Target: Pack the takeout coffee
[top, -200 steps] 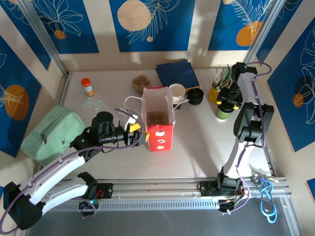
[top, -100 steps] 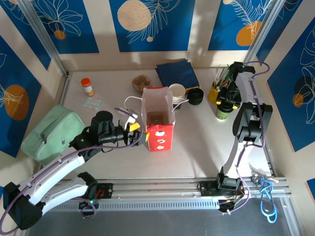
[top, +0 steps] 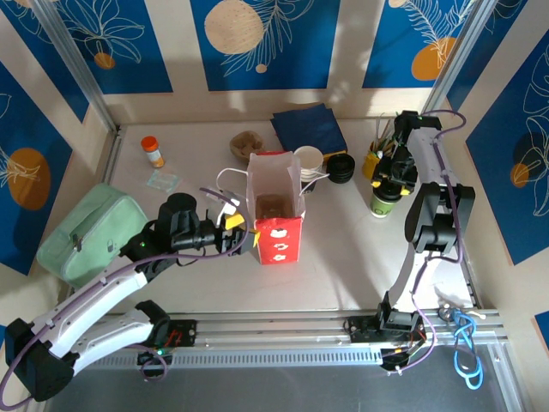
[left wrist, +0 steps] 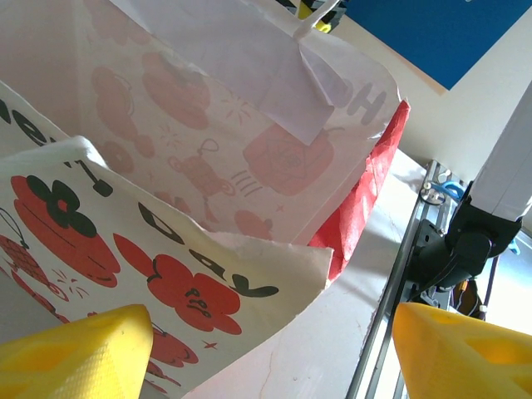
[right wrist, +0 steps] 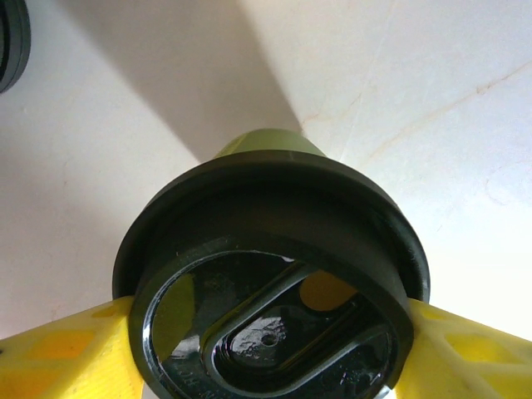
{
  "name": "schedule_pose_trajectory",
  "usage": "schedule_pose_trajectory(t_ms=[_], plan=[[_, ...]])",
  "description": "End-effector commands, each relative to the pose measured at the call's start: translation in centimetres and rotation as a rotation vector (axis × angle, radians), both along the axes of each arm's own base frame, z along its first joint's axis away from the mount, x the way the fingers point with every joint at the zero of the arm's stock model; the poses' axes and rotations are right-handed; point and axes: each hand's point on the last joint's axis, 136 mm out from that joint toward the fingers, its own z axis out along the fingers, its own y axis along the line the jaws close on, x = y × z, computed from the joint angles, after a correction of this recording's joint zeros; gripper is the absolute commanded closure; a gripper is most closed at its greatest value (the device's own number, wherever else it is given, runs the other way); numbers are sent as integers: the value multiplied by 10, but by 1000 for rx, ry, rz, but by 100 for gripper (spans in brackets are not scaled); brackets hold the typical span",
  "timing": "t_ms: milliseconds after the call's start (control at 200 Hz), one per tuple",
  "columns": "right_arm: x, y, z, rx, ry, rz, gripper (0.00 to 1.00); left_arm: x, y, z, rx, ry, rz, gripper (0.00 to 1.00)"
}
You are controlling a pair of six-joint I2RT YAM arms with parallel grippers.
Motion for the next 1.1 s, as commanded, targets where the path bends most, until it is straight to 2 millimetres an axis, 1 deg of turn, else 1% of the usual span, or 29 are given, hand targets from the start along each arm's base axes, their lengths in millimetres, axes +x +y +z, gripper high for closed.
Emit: schedule_pose_trajectory(t_ms=[0,65,170,220,425,590,780,880,1095], plan=[[-16,16,13,41,-4,-2,33,0,-1,17,-17,-42,-2,24],[-19,22,13,53,-11,3,33,0,-1,17,-18,-41,-2,24],[-23,39,13,87,-30,31,33,0,-1,17,-19,-42,-1,24],[-24,51,13,110,-38,57,33,0,-1,18,-19,-41,-1,24],[-33,81,9,59,-49,153,33,0,0,18,-19,-40,3,24],[-44,100,0,51,-12,197,33,-1,1,17,-19,-38,4,24],[-57,113,-9,67,45,214,30,-1,1,17,-20,-38,6,24],[-61,118,-11,93,65,214,29,-1,1,15,-19,-32,6,24],[-64,120,-10,107,104,214,26,-1,1,13,-16,-30,6,24]])
